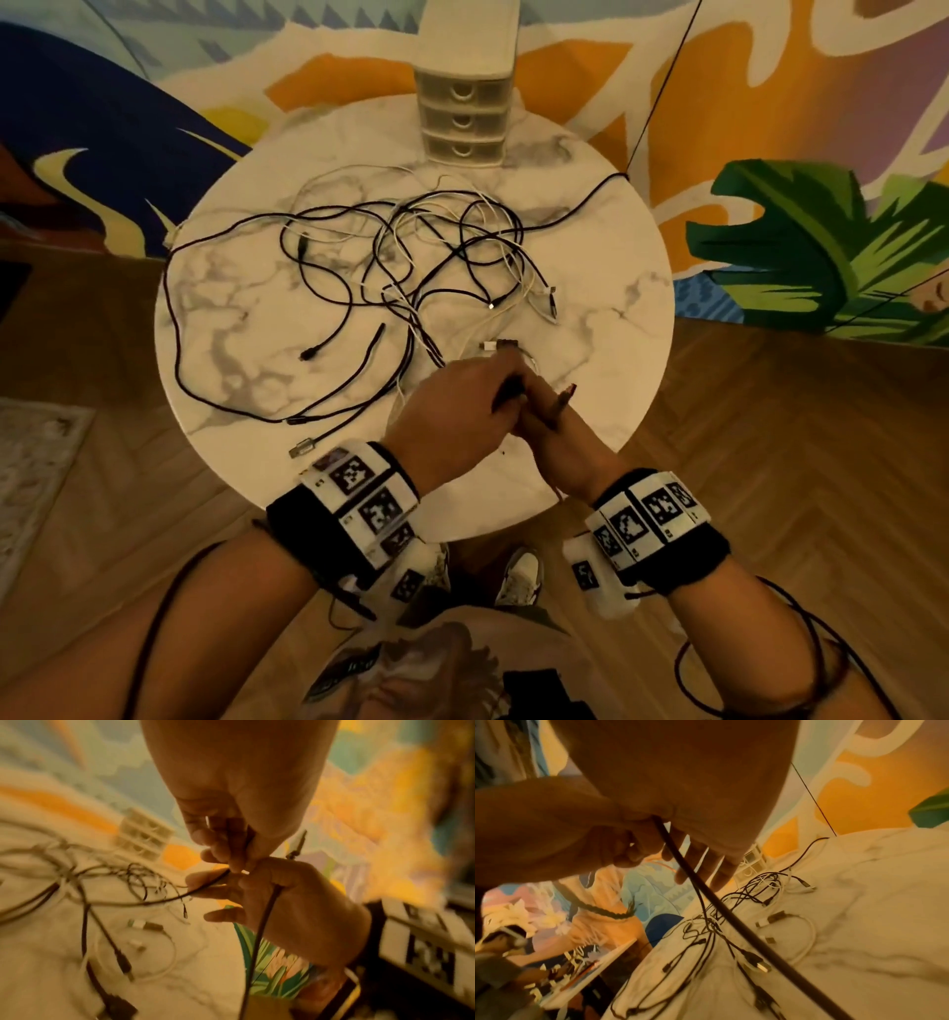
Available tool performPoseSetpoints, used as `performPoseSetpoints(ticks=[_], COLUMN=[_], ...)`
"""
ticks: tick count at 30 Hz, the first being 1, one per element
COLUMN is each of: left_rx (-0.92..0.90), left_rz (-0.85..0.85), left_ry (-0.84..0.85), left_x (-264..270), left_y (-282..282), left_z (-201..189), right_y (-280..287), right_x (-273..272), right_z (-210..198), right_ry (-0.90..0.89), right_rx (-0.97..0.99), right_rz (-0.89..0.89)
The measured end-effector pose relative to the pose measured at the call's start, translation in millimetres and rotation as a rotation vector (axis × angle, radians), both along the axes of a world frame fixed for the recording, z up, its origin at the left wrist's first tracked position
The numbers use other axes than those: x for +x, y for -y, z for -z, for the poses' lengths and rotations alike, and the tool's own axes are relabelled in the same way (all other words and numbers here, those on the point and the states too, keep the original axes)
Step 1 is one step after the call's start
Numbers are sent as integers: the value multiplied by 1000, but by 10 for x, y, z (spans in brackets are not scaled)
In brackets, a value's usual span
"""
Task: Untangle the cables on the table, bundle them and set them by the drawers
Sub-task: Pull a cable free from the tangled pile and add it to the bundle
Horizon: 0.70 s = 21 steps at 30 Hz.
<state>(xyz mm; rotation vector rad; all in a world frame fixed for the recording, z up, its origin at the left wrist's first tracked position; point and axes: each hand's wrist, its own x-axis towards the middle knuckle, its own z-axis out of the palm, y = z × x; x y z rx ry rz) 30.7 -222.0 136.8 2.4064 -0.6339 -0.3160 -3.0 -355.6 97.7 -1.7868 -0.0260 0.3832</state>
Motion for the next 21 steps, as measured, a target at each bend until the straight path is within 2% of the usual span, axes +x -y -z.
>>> performPoseSetpoints(ticks=[3, 9, 13, 17, 20, 21], left_rx=[-160, -166, -129, -110, -163, -196], left_rz=[-57, 37, 59, 98, 139, 116], left_ry=[-34, 66, 128, 96, 88, 105], left_x=[78, 102, 97, 123, 70, 56], left_y=[-99, -158, -123, -84, -50, -50], left_z=[14, 85, 79, 41, -6, -12], right_y=[-39, -119, -133, -152, -178, -182], right_x=[84, 151, 210, 284, 288, 289], right_z=[-80, -107, -106, -61, -66, -45], right_ry=[9, -12, -9, -15, -63, -70], right_rx=[36, 27, -101, -23, 132, 117], right_rz=[15, 40, 91, 108, 190, 192])
